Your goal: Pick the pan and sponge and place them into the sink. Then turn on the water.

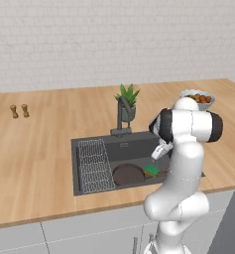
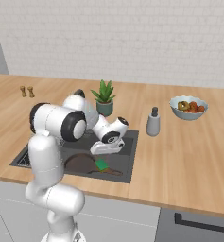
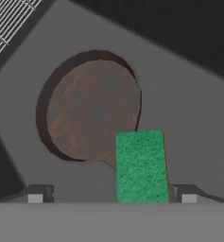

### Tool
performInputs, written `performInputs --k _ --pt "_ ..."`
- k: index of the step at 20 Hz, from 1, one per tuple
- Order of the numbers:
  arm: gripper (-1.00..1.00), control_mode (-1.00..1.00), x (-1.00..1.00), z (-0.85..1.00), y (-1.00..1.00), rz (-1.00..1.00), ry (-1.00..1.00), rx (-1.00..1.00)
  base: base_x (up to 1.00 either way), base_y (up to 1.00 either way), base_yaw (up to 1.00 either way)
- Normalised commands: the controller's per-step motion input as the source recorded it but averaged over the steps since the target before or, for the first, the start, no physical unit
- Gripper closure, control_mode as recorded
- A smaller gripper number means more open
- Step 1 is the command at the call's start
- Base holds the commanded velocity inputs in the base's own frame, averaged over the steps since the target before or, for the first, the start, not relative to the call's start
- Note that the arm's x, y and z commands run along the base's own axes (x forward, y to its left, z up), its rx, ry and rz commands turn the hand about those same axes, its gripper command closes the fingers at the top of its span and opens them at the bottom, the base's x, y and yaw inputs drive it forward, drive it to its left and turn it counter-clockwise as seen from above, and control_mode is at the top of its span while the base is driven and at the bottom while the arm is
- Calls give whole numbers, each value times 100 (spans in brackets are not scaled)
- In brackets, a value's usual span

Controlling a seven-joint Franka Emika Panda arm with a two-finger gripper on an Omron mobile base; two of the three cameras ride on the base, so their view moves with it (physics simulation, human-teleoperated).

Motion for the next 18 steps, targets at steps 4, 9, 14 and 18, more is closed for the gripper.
performInputs --k 4,9,14,18 --pt "-100 -100 -31 83 0 0 -11 7 0 0 0" --pt "-100 -100 -41 86 0 0 -15 9 0 0 0" --pt "-100 -100 -38 90 11 0 -22 13 0 0 0" --pt "-100 -100 -25 75 24 0 -24 20 0 0 0"
